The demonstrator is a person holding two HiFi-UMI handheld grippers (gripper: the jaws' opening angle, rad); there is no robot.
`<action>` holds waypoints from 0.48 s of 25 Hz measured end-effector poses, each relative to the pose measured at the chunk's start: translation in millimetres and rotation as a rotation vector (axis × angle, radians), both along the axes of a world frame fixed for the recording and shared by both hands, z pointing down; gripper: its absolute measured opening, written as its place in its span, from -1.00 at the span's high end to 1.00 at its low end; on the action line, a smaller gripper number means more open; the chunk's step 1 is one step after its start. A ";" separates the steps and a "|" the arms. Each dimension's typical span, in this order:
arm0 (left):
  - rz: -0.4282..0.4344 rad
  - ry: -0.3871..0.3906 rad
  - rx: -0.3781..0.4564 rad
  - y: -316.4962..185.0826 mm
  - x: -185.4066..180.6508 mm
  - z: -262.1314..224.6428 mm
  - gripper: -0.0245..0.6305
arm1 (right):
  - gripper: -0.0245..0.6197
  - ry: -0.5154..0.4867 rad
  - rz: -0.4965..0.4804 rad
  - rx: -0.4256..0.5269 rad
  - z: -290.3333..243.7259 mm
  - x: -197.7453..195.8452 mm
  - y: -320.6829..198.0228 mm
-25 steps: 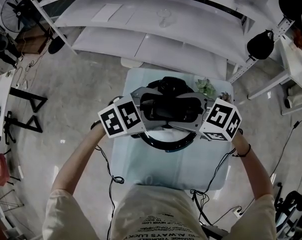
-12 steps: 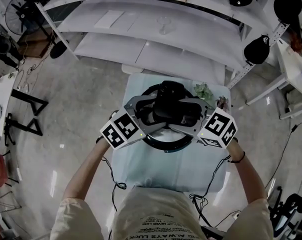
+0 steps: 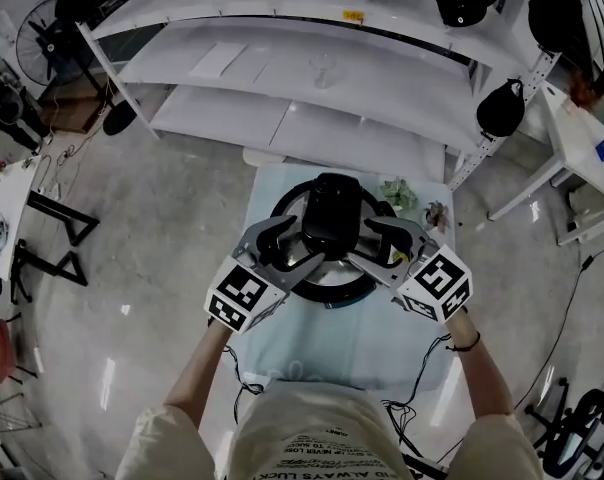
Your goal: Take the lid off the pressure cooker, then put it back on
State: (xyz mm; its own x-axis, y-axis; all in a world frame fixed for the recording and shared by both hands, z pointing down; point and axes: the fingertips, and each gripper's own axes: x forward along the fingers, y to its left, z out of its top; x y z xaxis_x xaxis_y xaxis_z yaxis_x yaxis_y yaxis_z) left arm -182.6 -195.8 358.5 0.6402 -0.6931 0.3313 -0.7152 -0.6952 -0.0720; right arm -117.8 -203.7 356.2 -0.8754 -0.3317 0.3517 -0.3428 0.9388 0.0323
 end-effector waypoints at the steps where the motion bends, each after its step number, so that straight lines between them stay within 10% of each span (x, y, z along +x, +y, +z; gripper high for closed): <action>1: -0.015 0.010 0.005 3.2 -0.1 -2.1 -0.01 | 0.22 -0.011 0.017 -0.001 -2.4 4.0 2.0; 12: -0.102 0.050 0.047 39.5 5.0 -15.7 0.50 | 0.61 -0.096 0.136 -0.009 -12.1 36.2 35.9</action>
